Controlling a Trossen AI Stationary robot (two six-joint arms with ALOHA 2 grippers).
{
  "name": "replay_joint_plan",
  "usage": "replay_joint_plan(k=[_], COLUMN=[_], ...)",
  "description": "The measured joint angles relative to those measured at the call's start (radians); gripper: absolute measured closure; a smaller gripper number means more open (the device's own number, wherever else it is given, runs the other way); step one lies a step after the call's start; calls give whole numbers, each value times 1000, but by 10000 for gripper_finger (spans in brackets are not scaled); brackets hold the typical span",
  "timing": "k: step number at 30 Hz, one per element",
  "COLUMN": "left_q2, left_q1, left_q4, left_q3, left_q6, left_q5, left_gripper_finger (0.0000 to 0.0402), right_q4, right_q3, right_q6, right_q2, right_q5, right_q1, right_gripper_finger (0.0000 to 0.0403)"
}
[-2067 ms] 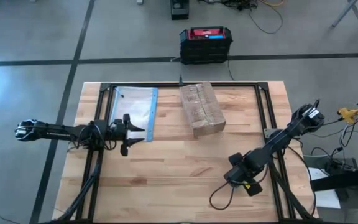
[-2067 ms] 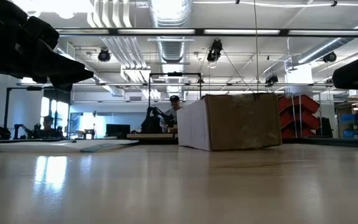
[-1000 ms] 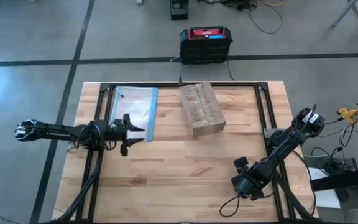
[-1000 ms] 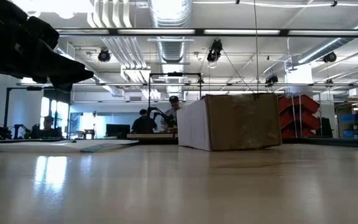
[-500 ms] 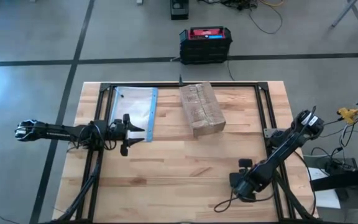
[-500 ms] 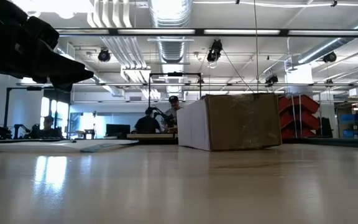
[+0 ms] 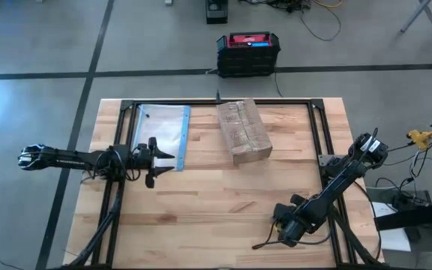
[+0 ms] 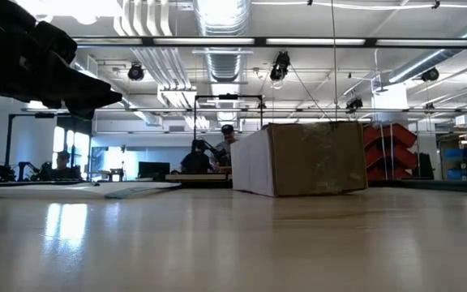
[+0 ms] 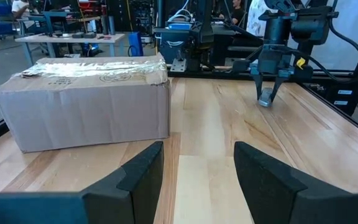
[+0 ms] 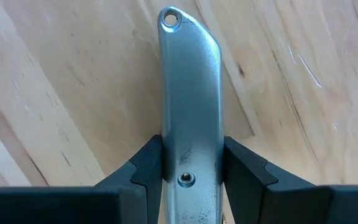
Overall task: Pack items into zip bag
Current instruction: Open the brown box using the silver cutter blade
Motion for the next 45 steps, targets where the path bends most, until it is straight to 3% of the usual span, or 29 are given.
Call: replay_joint_plan(k=[8, 17, 31, 45], left_q2=[0, 0, 0, 0], left_q1=[0, 0, 0, 0], left_q4=[0, 0, 0, 0], left_q3=[0, 0, 0, 0], left_q6=[0, 0, 0, 0], left_q5=[0, 0, 0, 0], left_gripper_finger=[221, 221, 221, 221], right_q4=[-5, -9, -16, -17], right_q3=[6, 65, 78, 78], right_q6=[32, -104, -508, -721], right_q2=[0, 2, 0, -1], right_q5=[-12, -58, -105, -137], right_q1=[-7, -48, -331, -521], right_gripper_finger=[292, 292, 292, 292])
